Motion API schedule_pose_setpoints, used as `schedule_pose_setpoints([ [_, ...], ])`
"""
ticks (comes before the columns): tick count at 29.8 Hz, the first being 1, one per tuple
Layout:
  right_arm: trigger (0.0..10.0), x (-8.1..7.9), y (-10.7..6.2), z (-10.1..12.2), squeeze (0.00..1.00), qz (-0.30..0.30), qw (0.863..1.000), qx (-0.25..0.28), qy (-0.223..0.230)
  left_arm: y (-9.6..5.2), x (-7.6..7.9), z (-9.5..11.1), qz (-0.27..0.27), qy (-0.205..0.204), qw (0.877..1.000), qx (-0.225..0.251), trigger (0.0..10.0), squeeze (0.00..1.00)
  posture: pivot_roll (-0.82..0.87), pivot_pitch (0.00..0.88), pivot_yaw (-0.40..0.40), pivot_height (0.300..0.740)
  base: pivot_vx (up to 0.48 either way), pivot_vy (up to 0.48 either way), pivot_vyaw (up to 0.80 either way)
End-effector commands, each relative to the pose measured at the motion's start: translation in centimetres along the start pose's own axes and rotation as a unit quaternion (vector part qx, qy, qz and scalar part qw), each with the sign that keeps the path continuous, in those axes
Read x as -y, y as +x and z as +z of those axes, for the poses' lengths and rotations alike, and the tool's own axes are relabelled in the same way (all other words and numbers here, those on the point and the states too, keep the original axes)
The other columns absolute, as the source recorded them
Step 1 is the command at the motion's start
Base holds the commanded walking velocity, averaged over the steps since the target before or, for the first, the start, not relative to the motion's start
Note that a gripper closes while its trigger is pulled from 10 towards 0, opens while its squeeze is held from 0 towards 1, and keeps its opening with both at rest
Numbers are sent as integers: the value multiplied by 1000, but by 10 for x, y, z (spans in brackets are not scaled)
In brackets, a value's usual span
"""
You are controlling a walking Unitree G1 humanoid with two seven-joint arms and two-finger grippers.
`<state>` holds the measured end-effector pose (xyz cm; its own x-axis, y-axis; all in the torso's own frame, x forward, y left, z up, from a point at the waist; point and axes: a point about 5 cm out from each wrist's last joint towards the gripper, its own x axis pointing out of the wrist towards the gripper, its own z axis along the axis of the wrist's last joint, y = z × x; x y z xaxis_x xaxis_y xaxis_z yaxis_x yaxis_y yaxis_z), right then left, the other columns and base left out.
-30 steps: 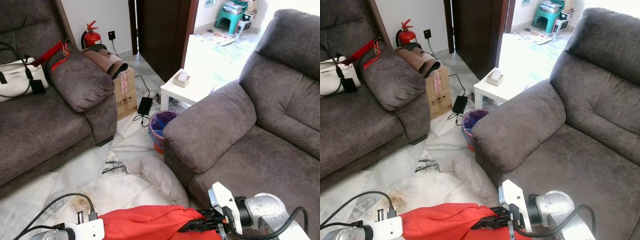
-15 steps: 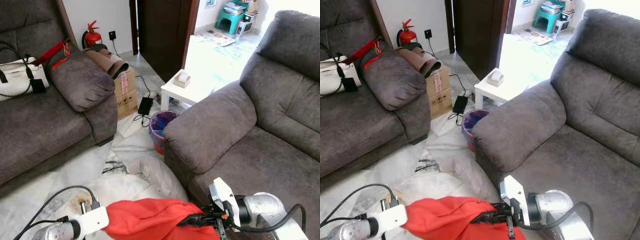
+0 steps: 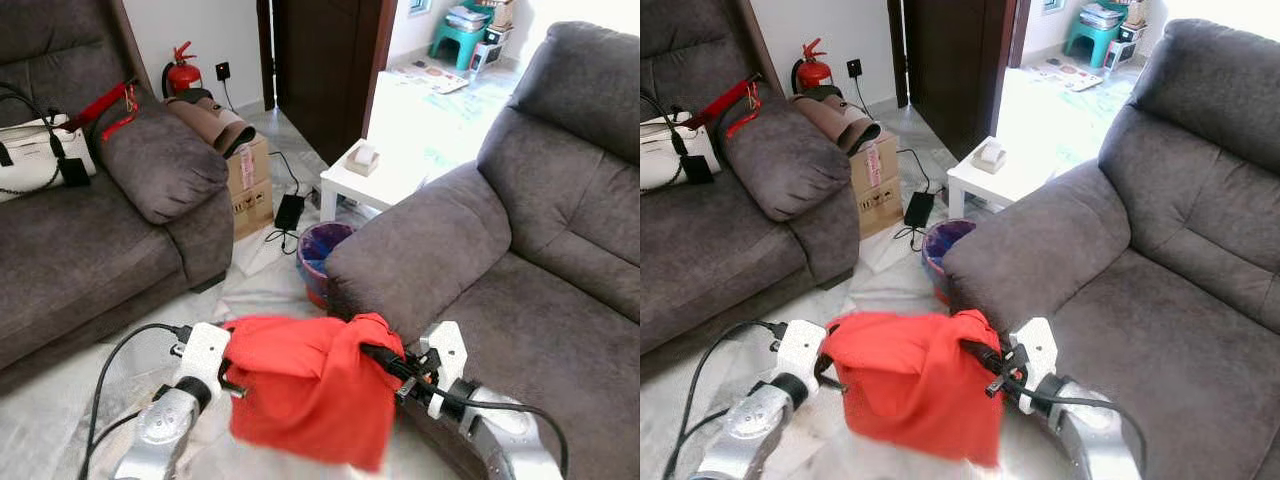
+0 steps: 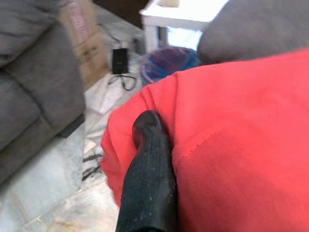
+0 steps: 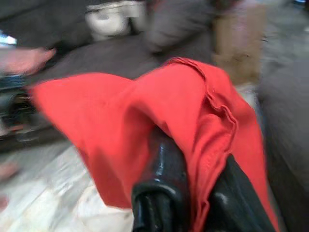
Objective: Move the pillow to the sofa from floor
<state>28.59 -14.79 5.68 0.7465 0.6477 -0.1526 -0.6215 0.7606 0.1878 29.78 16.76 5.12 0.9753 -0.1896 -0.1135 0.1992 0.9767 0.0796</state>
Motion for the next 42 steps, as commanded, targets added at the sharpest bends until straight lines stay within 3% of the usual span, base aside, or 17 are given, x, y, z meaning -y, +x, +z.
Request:
schedule_pose_setpoints([
  [1,10000,0,7,11,0,-26,999,35,-20,8,7,13,-1,8,1000,20,10000,0,112,128,-9,740,0,0,0],
  [6,10000,5,10,11,0,-88,995,49,9,7,10,16,22,-1,999,28,10000,0,115,129,-7,740,0,0,-249],
  [8,10000,7,10,5,0,-97,994,44,33,5,10,12,19,19,1000,16,10000,0,118,130,-9,740,0,0,-800],
  [15,10000,12,10,6,0,-113,992,41,31,2,0,14,47,35,998,24,10000,0,118,141,-11,740,0,-206,-800],
  [19,10000,15,10,7,0,-133,990,42,17,3,1,12,35,25,999,16,10000,0,117,143,-14,740,0,-480,-800],
  [28,10000,25,8,8,0,-182,982,39,3,3,2,15,36,26,999,21,10000,0,118,140,-16,740,0,0,-800],
  [42,10000,25,12,9,0,-190,981,46,1,2,-4,19,46,28,998,31,10000,0,121,121,-12,740,0,0,-800],
])
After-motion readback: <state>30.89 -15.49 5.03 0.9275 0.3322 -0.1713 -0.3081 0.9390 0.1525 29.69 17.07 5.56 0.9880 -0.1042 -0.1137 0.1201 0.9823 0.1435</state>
